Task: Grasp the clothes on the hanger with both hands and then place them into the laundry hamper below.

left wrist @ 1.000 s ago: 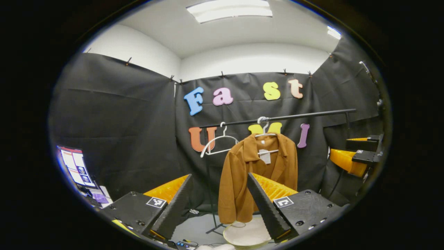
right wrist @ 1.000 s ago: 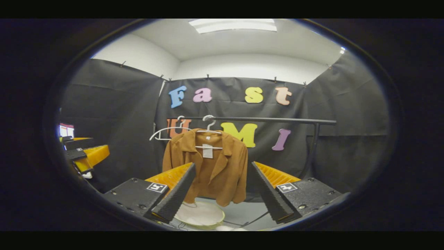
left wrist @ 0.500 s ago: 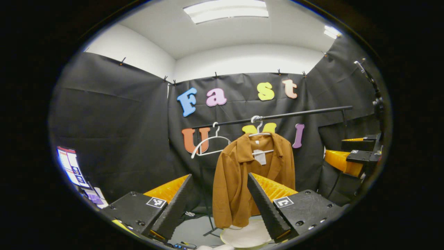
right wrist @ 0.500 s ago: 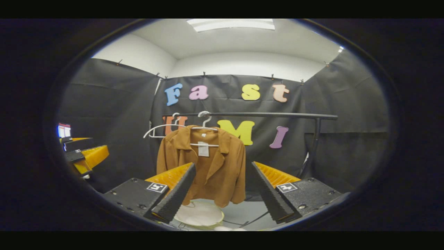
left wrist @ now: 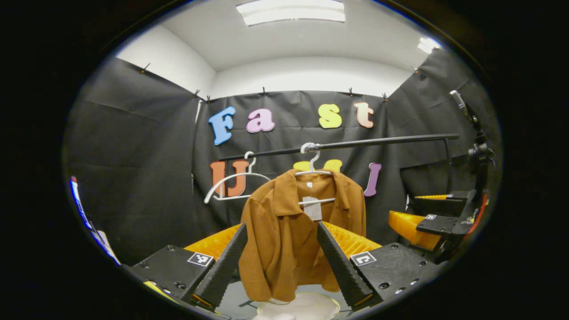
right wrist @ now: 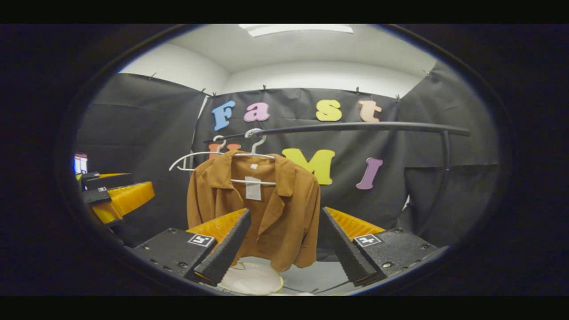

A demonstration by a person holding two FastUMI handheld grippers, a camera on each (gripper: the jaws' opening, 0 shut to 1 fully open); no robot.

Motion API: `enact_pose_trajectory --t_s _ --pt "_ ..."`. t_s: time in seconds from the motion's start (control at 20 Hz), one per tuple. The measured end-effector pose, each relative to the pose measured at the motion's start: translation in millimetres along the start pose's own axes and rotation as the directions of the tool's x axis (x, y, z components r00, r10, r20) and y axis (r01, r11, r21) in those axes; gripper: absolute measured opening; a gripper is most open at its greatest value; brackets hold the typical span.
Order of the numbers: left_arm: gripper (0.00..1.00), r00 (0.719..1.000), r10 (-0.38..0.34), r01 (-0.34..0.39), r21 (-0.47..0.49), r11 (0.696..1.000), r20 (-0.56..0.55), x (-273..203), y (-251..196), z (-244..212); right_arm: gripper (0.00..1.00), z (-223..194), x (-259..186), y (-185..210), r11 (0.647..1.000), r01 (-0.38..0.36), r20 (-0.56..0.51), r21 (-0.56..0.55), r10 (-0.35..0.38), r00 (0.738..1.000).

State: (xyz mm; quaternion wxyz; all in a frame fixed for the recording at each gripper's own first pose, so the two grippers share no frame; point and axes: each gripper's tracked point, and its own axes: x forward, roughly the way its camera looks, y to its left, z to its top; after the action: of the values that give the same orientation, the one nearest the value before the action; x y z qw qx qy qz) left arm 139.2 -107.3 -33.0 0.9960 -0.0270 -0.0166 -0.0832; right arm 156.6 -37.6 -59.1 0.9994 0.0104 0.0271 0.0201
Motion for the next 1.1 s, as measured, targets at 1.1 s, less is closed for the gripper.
enact_pose_trajectory --t_s 1.1 --pt "1.00 0.993 0.073 -0.081 -0.089 0.993 -0.092 187 -26 -73 0.87 -55 215 12 0.968 -0.243 -0.143 0.056 0.249 0.958"
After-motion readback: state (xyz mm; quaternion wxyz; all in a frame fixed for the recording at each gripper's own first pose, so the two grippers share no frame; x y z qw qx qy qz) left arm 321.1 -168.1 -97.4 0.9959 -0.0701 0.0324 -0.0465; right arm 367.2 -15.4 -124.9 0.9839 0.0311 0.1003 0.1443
